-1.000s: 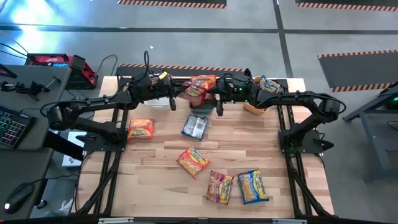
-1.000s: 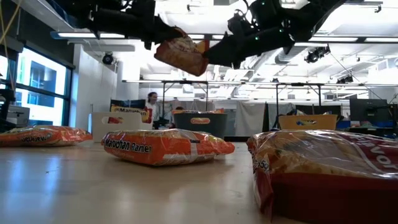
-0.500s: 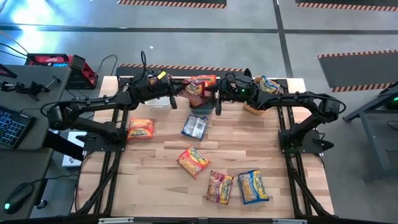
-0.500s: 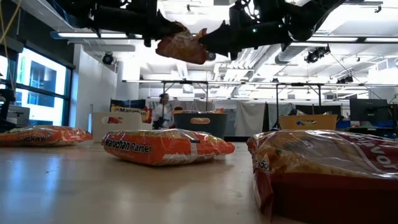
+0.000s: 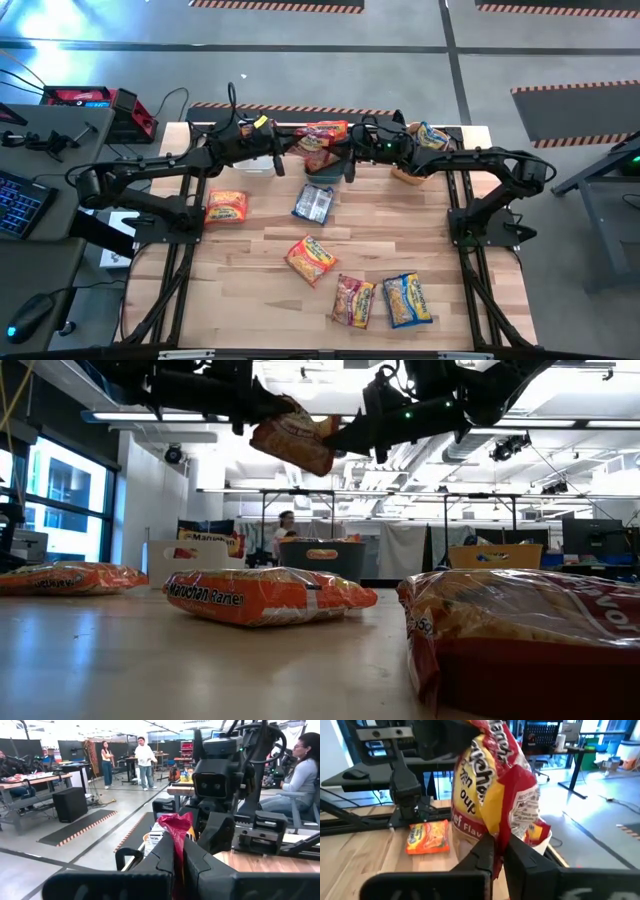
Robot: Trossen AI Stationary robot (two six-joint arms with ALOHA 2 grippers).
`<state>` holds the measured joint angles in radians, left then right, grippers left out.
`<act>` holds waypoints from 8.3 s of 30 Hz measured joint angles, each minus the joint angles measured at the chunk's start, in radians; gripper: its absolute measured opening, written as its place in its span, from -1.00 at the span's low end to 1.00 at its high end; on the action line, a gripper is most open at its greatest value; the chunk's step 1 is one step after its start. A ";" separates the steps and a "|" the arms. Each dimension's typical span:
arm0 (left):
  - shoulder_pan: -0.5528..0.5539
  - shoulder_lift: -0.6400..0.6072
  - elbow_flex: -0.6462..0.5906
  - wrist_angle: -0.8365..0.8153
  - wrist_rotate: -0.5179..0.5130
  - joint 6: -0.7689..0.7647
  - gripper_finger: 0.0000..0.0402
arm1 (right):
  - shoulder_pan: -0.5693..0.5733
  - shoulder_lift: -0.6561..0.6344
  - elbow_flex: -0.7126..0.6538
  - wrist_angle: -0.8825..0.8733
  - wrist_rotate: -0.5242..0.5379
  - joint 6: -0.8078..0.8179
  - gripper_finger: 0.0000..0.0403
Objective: Sort Maruchan noodles
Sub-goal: Put the red noodle pack into the white bin
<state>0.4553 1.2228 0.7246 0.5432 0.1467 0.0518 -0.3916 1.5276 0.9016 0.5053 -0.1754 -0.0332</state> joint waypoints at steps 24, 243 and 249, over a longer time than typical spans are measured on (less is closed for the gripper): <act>0.000 0.000 0.000 0.042 0.002 0.028 -1.00 | -0.034 -0.003 0.000 0.043 -0.135 0.100 -0.06; 0.343 0.192 0.126 -0.994 -0.122 0.851 -1.00 | -0.074 0.020 0.296 -0.579 0.112 -0.465 -1.00; 0.342 0.194 0.126 -0.984 -0.174 0.844 -1.00 | -0.074 0.020 0.296 -0.600 0.112 -0.465 -1.00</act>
<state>0.7972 1.4166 0.8509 -0.4404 -0.0273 0.8953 -0.4652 1.5475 1.1973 -0.0946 -0.0639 -0.4980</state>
